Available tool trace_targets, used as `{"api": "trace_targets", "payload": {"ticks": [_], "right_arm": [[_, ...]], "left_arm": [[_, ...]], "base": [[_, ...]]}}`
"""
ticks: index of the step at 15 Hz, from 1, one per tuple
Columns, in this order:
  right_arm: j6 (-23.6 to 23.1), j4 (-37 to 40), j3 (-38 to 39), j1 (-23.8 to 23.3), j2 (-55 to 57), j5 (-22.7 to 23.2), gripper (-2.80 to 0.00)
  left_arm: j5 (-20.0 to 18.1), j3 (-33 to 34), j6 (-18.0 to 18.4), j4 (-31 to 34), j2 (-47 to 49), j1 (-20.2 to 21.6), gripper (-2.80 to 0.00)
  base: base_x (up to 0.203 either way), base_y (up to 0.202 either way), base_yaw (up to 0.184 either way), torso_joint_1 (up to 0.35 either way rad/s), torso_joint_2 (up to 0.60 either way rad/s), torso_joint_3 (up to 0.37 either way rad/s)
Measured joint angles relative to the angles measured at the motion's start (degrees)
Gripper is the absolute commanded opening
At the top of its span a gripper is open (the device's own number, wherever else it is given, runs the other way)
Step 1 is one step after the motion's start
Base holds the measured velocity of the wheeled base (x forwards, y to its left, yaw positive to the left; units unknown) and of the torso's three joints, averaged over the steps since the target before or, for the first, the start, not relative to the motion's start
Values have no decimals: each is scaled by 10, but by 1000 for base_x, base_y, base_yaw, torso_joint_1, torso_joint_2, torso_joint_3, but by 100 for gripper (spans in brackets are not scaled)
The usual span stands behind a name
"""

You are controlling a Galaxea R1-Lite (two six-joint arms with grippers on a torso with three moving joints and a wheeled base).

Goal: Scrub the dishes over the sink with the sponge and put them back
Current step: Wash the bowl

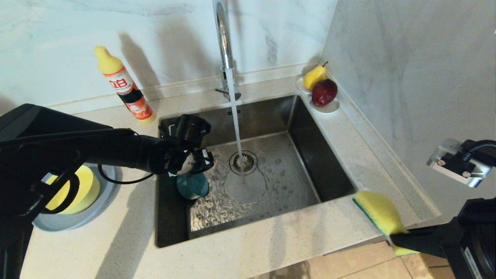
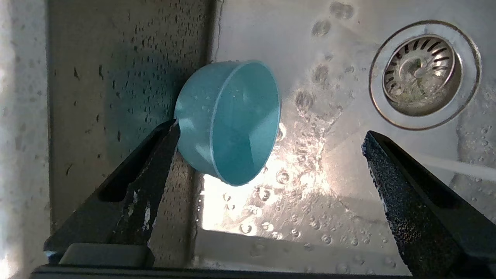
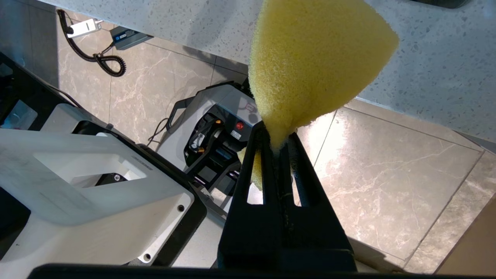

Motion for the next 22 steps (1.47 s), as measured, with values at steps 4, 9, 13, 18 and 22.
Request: {"api": "trace_targets", "payload": {"ticks": [4, 9, 13, 18, 22], "right_arm": [[1, 0, 3, 0, 2, 0, -280], [0, 0, 9, -4, -5, 0, -280], [0, 0, 13, -7, -9, 4, -280], [-1, 0, 13, -9, -9, 6, -280], [-1, 0, 13, -9, -7, 8, -280]], "left_arm": [[0, -5, 0, 0, 5, 4, 0], [-3, -23, -1, 1, 10, 4, 0], [-7, -31, -10, 2, 19, 3, 0], [-7, -43, -13, 2, 36, 3, 0], [-7, -47, -13, 0, 52, 4, 0]], "base": [[0, 0, 0, 0, 0, 0], [0, 0, 0, 0, 0, 0], [0, 0, 0, 0, 0, 0], [0, 0, 0, 0, 0, 0], [0, 0, 0, 0, 0, 0]]}}
